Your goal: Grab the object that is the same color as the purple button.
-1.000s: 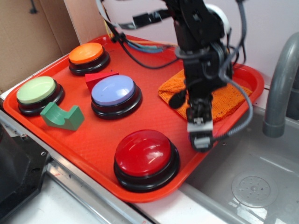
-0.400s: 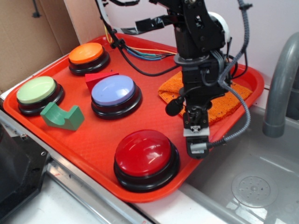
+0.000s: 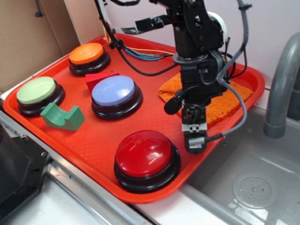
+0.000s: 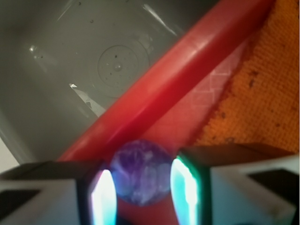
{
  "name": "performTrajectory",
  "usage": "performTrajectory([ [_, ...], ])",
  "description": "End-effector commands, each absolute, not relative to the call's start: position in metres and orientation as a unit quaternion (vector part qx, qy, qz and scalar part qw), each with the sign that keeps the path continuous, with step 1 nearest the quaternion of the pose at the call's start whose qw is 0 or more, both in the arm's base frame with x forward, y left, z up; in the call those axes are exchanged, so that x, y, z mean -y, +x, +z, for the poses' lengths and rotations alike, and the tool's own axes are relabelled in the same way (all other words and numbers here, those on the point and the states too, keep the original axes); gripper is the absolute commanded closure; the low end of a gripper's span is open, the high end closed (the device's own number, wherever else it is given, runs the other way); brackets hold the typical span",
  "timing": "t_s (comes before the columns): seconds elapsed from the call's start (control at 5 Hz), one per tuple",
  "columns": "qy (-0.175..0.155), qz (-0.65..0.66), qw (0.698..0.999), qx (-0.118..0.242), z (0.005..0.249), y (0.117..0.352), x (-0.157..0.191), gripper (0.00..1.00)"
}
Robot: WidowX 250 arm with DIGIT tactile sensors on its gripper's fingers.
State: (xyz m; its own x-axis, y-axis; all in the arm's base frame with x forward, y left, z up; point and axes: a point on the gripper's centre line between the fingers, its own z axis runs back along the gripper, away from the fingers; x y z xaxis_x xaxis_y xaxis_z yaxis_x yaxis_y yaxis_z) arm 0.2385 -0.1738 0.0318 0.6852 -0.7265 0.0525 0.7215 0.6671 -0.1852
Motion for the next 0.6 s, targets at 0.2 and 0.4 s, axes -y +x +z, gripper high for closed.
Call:
performTrajectory([
  [0.2, -0.091, -0.347, 0.933, 0.033, 0.076, 0.252, 0.165, 1.00],
  [0.4, -0.057, -0.293, 0.953, 0.051, 0.107, 0.254, 0.143, 1.00],
])
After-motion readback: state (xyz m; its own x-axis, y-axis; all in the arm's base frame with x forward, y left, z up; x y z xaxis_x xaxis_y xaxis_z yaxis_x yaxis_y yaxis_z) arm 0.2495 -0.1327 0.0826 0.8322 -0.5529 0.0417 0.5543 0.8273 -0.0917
